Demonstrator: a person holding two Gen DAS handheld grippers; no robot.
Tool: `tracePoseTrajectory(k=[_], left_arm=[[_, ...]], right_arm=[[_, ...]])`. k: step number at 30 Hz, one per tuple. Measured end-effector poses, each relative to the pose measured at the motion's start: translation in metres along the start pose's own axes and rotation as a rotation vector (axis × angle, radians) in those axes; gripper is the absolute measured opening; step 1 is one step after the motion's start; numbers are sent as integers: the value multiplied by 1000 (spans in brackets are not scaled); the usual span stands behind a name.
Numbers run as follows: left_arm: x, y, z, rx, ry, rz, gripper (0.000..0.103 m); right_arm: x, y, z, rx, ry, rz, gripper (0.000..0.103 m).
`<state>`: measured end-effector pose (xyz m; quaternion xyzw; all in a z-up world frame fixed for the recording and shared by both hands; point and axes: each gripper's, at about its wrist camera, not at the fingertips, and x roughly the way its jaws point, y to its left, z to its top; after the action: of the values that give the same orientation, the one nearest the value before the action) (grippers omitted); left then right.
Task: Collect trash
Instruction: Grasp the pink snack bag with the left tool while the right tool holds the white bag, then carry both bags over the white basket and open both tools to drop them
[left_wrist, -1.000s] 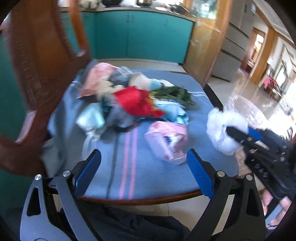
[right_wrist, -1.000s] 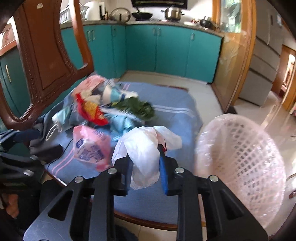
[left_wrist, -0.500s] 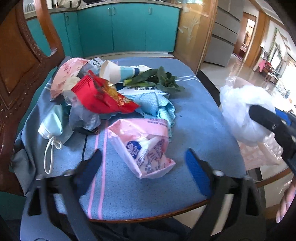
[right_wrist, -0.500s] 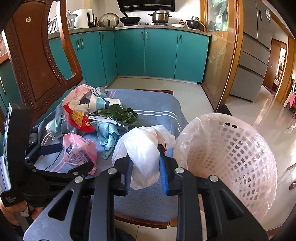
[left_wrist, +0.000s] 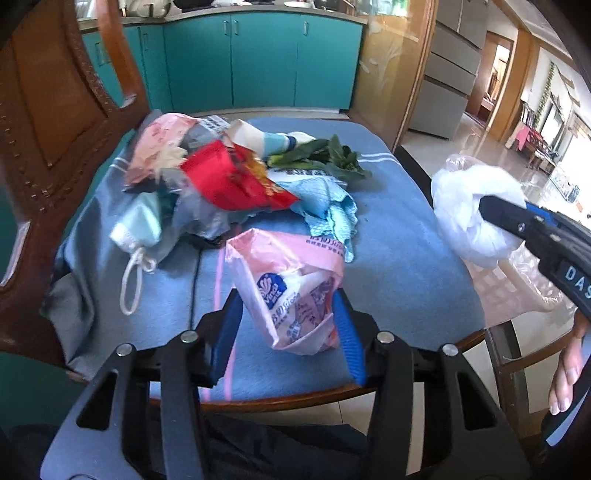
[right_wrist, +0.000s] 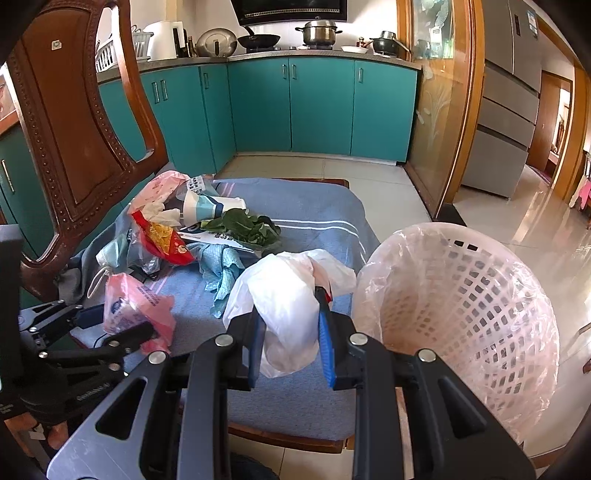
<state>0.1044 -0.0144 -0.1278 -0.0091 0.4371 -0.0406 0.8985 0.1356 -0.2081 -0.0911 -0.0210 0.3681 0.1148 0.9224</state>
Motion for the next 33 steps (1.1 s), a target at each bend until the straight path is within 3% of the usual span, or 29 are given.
tracePoseTrajectory(k=[12, 17, 25, 33], left_arm=[[-32, 15, 3, -26, -76, 42, 51], [-47, 18, 9, -37, -111, 38, 51], [-57, 5, 23, -47, -139, -38, 51], [-41, -52, 47, 38, -133, -129, 51]], right_arm=[[-2, 10, 1, -20, -4, 17, 26], [-15, 2, 7, -1, -53, -2, 26], [-43, -63, 10, 112, -138, -128, 26], [-36, -135, -19, 254, -74, -240, 26]])
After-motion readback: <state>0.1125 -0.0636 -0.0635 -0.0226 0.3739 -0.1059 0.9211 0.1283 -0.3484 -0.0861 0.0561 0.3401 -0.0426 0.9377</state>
